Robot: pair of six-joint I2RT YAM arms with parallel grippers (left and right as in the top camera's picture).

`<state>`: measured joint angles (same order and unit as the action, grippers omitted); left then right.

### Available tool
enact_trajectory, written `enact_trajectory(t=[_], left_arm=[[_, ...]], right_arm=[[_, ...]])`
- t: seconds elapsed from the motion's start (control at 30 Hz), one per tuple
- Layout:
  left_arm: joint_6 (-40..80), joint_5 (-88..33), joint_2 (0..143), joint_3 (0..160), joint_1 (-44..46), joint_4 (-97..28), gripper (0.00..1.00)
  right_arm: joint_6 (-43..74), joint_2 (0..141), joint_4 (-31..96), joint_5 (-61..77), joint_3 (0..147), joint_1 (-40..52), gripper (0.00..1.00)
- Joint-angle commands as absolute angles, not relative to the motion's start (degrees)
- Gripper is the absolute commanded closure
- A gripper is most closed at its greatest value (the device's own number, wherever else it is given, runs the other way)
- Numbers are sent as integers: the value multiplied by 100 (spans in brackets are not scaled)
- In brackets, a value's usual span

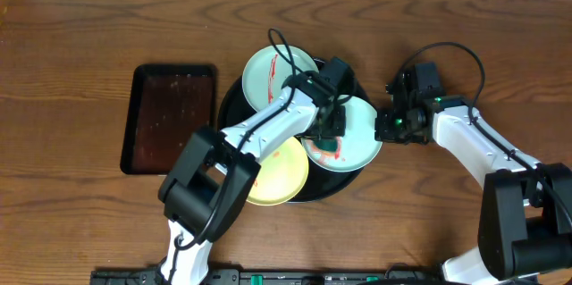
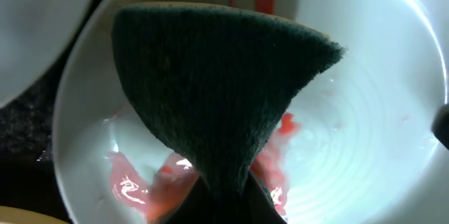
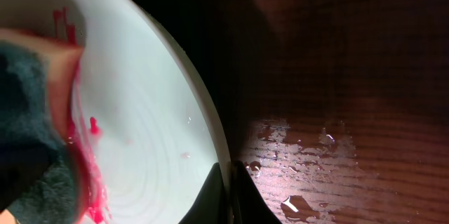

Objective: Clean dirty plates on tray and stack at the side
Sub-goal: 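Scrub the right green plate with the sponge while right gripper holds rim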

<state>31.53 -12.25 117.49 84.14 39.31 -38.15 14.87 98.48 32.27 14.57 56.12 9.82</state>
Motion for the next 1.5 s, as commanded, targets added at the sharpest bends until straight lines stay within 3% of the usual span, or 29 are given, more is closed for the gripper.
enact_trajectory(t=[0.0,0.33,0.47,0.7,0.8,0.93,1.17,1.47], left_arm=[[3201,-1267,11872,8462,4160,-3732,92],[2941,-2311,11806,8462,4066,-2910,92],[2943,-1811,11808,8462,3931,-2757,92],[2936,126,11808,8462,3841,-2862,93],[2770,257,11808,8462,3844,-3059,93],[2681,-36,11808,8462,3865,-3686,93],[1673,-1610,11808,8462,4010,-4195,93],[1048,-1599,11808,8462,4027,-2982,93]], right_arm=[[1520,9845,3301,1361,5618,974,99],[1520,9845,3321,1358,5618,974,99],[1520,9845,3323,1358,5616,974,99],[1522,9848,3319,1358,5616,974,99],[1520,9848,3323,1358,5616,974,99],[1520,9848,3321,1358,5616,974,99],[1520,9848,3321,1358,5616,974,99],[1520,9848,3363,1361,5616,976,99]])
